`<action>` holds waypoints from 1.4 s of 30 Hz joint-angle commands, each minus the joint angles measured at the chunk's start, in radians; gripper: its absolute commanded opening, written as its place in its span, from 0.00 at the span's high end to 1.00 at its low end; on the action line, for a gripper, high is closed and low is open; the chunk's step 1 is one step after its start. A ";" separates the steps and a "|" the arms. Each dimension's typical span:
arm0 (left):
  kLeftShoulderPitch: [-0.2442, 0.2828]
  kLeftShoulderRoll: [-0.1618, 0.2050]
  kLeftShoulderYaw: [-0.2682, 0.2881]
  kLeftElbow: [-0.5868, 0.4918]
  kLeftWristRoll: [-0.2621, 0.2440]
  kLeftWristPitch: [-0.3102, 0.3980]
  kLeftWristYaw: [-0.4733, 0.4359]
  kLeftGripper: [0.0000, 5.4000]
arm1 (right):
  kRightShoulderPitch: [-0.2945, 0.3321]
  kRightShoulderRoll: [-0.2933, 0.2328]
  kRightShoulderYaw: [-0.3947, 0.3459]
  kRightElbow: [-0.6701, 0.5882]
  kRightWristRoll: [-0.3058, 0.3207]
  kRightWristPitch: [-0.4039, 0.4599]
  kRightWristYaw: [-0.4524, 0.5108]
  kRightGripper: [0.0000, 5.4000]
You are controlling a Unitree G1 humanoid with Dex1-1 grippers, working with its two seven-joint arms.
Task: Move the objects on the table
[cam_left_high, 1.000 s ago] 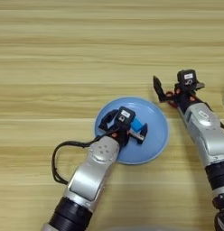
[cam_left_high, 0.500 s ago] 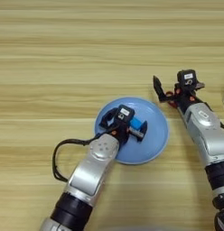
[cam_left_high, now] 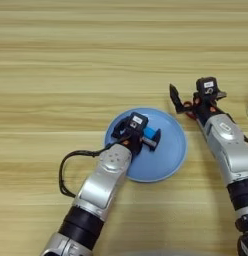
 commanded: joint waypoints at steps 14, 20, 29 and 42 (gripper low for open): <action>0.011 -0.012 0.023 0.016 0.004 -0.027 0.007 0.14 | -0.018 -0.001 0.000 -0.016 -0.001 0.020 -0.003 0.00; 0.011 -0.014 0.027 -0.014 0.002 -0.024 0.003 0.14 | -0.018 -0.003 -0.001 -0.013 -0.001 0.018 -0.001 0.00; 0.004 -0.011 0.046 -0.090 -0.001 -0.012 0.003 0.14 | -0.018 -0.004 -0.002 -0.010 0.000 0.017 0.000 0.00; -0.033 0.009 0.112 -0.138 0.000 0.002 0.020 0.14 | -0.018 -0.006 -0.001 -0.008 0.000 0.016 0.002 0.00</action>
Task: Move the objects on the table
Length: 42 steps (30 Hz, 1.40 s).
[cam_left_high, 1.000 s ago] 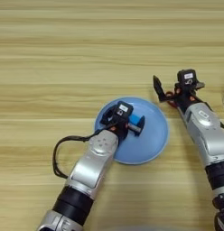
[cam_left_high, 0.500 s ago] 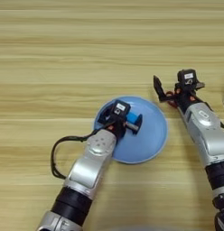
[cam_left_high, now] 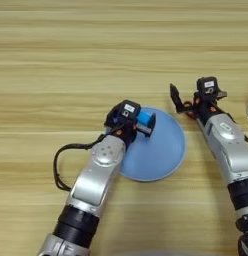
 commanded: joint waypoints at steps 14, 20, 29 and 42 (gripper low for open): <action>-0.078 0.034 0.214 0.035 0.003 0.008 0.100 0.14 | -0.017 -0.007 -0.003 -0.003 0.001 0.014 0.003 0.00; -0.088 0.023 0.274 0.099 0.006 -0.010 0.181 0.14 | -0.016 -0.007 -0.003 -0.003 0.002 0.014 0.005 0.00; -0.114 0.022 0.344 0.245 -0.010 -0.061 0.256 0.14 | -0.015 -0.009 -0.003 -0.004 0.002 0.014 0.007 0.00; -0.117 -0.024 0.383 0.314 -0.032 -0.067 0.306 0.15 | -0.014 -0.012 -0.003 -0.002 0.003 0.014 0.010 0.00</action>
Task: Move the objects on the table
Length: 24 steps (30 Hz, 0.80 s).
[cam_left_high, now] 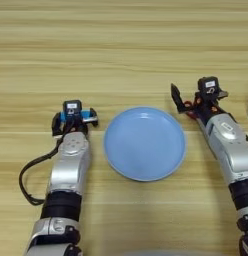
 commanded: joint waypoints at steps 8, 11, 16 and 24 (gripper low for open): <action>-0.011 -0.007 -0.036 0.009 0.000 0.017 -0.010 0.01 | -0.011 -0.004 -0.002 -0.006 0.002 0.014 0.004 0.00; -0.011 -0.005 -0.037 0.007 -0.002 0.017 -0.007 0.01 | -0.011 -0.005 -0.002 -0.007 0.002 0.013 0.004 0.00; -0.015 0.000 -0.041 -0.002 0.003 0.000 -0.003 0.01 | -0.010 -0.007 -0.005 -0.006 0.003 0.012 0.005 0.00; -0.016 0.007 -0.038 -0.020 0.012 -0.030 0.013 0.01 | -0.009 -0.008 -0.007 -0.006 0.004 0.011 0.006 0.00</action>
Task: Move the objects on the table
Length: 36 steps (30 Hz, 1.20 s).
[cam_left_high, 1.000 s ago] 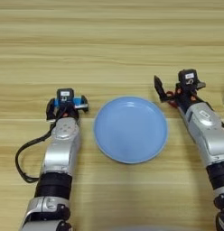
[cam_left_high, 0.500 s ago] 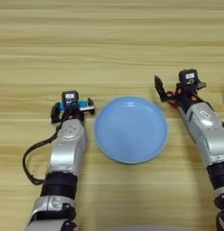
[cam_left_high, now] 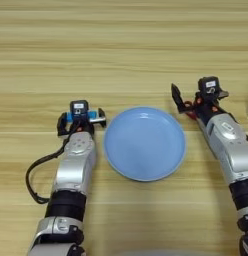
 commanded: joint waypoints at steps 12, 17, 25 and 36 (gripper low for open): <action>-0.050 0.034 -0.009 -0.046 -0.018 -0.193 -0.078 0.01 | -0.007 -0.009 -0.007 -0.008 0.005 0.011 0.007 0.00; -0.081 0.072 0.004 -0.014 -0.035 -0.242 -0.137 0.01 | -0.005 -0.012 -0.010 -0.008 0.007 0.010 0.007 0.00; -0.111 0.163 0.054 0.044 -0.057 -0.275 -0.196 0.01 | 0.012 -0.032 -0.037 -0.036 0.010 0.025 -0.002 0.00; -0.096 0.171 0.067 0.062 -0.058 -0.322 -0.190 0.01 | 0.097 -0.097 -0.103 -0.222 0.049 0.114 0.014 0.00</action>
